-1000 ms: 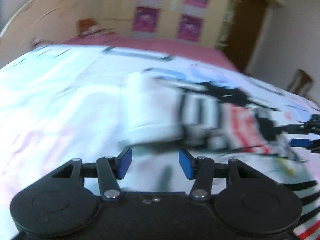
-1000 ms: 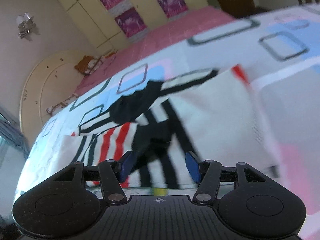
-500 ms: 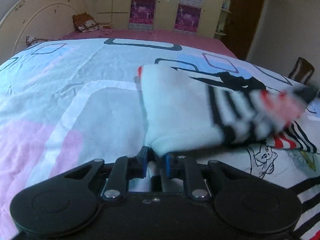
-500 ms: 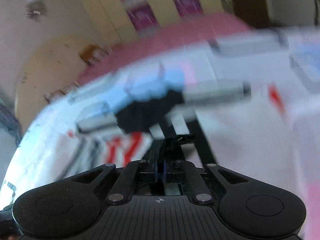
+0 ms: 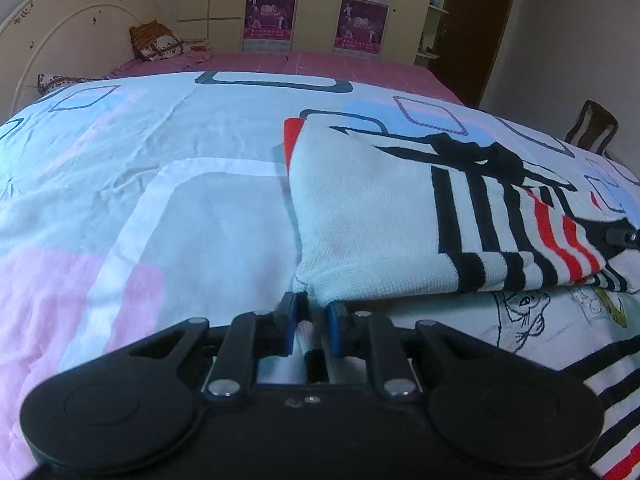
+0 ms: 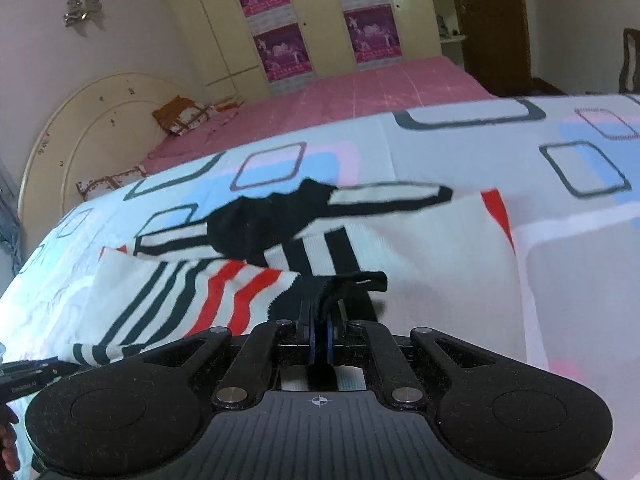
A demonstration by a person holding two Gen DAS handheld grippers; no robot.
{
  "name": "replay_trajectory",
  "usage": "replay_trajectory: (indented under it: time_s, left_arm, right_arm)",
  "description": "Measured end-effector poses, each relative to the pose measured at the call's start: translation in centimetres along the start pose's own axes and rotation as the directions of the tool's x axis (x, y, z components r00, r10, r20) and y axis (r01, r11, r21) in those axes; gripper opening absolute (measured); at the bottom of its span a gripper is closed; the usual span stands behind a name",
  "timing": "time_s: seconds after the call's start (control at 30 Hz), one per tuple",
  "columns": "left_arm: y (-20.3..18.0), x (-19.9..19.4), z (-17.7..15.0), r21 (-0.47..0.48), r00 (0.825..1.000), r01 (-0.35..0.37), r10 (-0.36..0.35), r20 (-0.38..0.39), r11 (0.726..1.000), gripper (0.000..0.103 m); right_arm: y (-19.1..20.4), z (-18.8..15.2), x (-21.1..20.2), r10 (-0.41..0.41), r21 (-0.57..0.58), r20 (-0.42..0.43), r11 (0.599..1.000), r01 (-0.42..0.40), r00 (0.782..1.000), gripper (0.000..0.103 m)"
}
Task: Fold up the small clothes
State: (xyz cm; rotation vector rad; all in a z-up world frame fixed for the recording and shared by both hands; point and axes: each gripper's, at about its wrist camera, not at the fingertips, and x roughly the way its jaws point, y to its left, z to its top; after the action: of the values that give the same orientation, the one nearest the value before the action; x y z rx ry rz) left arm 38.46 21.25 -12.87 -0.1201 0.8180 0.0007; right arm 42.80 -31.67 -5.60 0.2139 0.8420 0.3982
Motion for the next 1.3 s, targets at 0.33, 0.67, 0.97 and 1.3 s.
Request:
replay_trajectory:
  time_s: [0.33,0.67,0.97,1.3]
  left_arm:
    - [0.6,-4.6,0.9,-0.013,0.992,0.021,-0.019,0.122,1.000,0.035]
    - [-4.3,1.5,1.3,0.079,0.997,0.075,-0.075,0.001,0.994,0.042]
    - [-2.6,5.8,9.0,0.079,0.996,0.076,-0.079,0.040,0.994,0.045]
    - [0.1,9.0,11.6,0.040,0.994,0.108,-0.109,0.021,0.993,0.053]
  right_arm:
    - [-0.2,0.1,-2.1,-0.132,0.025,0.068,0.991,0.130,0.989,0.057]
    - [1.9,-0.7,1.9,-0.121,-0.137,-0.104,0.985,0.106,0.987,0.025]
    - [1.1,3.5,3.3,-0.101,-0.076,-0.037,0.992,0.098,0.994,0.025]
    - [0.8,5.4,4.4,-0.152,-0.085,-0.024,0.985,0.149,0.988,0.026]
